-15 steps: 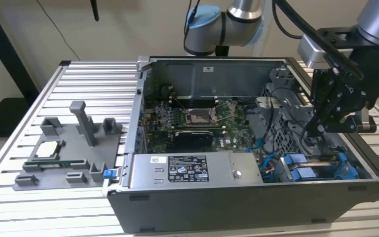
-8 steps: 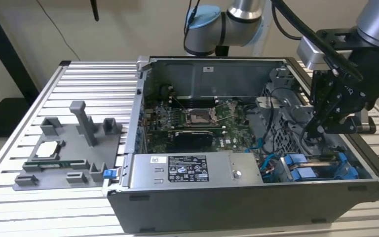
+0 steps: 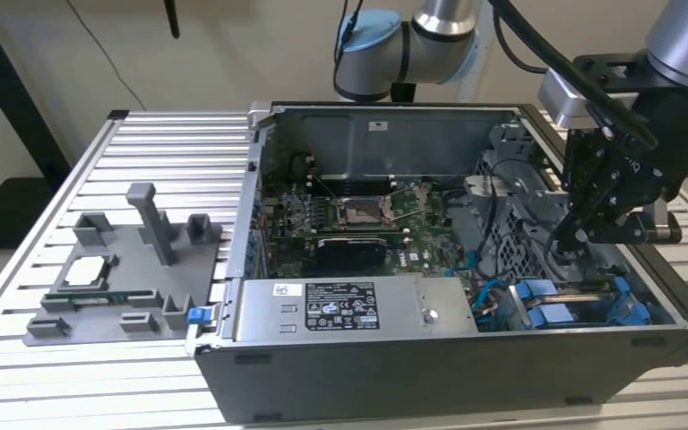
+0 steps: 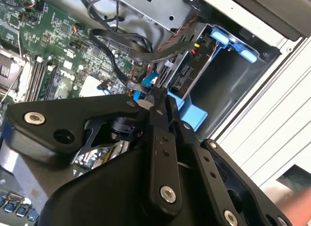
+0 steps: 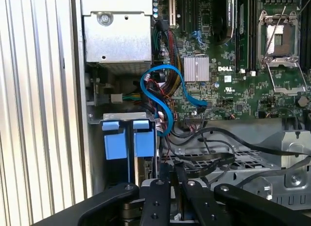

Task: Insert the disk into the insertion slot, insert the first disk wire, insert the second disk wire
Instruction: 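Insert the first disk wire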

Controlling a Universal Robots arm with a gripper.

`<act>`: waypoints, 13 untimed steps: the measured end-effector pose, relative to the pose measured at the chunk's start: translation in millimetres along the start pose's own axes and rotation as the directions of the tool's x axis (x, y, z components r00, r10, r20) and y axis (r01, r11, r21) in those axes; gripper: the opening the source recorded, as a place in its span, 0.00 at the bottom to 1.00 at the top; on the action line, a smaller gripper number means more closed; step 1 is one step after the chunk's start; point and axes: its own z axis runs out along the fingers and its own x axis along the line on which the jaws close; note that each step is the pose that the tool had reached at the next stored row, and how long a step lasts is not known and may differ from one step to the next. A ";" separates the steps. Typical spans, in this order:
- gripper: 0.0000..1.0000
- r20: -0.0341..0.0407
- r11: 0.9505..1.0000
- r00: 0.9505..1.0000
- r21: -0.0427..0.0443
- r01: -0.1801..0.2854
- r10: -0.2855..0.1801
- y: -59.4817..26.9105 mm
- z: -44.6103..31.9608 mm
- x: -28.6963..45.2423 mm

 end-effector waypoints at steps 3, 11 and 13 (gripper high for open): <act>0.00 0.000 1.000 1.000 0.000 0.000 0.000 -0.4 2.7 3.4; 0.00 0.000 1.000 1.000 0.000 0.000 0.000 -3.2 6.6 15.3; 0.00 0.000 1.000 1.000 0.000 0.000 0.000 -3.8 7.1 18.0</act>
